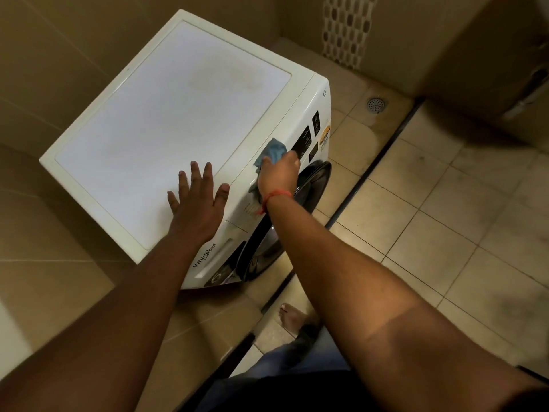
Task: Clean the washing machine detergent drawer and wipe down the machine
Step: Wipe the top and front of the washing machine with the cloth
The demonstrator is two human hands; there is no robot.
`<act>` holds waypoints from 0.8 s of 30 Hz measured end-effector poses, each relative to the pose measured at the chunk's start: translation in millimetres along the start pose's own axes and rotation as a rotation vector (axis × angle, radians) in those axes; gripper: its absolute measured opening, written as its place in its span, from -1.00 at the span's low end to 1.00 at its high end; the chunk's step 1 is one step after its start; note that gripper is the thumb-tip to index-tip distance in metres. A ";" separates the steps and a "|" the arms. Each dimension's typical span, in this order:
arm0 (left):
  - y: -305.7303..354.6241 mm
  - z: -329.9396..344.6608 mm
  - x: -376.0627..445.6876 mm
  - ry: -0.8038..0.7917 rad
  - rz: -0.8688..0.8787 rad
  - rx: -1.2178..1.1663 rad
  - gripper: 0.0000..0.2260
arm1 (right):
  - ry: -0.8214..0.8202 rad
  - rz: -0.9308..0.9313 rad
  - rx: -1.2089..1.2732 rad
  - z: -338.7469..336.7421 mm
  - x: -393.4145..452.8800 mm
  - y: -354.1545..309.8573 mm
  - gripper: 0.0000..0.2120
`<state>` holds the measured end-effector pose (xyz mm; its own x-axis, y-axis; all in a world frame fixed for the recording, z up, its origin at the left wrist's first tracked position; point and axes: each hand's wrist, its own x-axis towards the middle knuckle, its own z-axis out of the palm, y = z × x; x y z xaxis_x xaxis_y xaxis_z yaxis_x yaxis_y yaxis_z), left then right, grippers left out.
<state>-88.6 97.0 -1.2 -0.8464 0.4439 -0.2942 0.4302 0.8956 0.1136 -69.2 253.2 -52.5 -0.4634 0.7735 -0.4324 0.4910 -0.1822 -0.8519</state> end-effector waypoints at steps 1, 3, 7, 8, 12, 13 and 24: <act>1.8 -1.2 0.1 0.003 -0.002 -0.006 -0.27 | -0.004 -0.008 -0.024 -1.3 0.2 -0.8 -0.61; 4.2 -2.2 0.1 0.013 -0.008 -0.016 -0.26 | -0.066 -0.104 -0.098 0.8 -13.1 4.4 -0.62; 4.7 0.0 0.7 -0.011 -0.007 0.006 -0.28 | -0.149 -0.259 -0.146 -3.6 -23.3 11.9 -0.68; 4.3 0.1 0.0 -0.015 -0.005 0.010 -0.28 | -0.128 -0.215 -0.133 -8.0 -13.5 11.1 -0.69; 3.1 -6.9 0.8 0.010 -0.013 -0.018 -0.28 | -0.108 0.019 -0.010 -23.5 29.0 12.6 -0.69; 2.6 -8.3 1.4 0.017 -0.020 -0.023 -0.28 | -0.121 0.029 -0.015 -23.8 29.1 13.2 -0.69; 3.4 -4.7 7.1 -0.003 -0.023 -0.016 -0.30 | -0.336 0.210 0.239 -41.0 31.2 65.2 -0.81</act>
<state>-94.7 103.4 1.5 -0.8550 0.4234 -0.2997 0.4056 0.9058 0.1224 -21.4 290.4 -109.4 -0.6050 0.4720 -0.6412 0.4340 -0.4797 -0.7626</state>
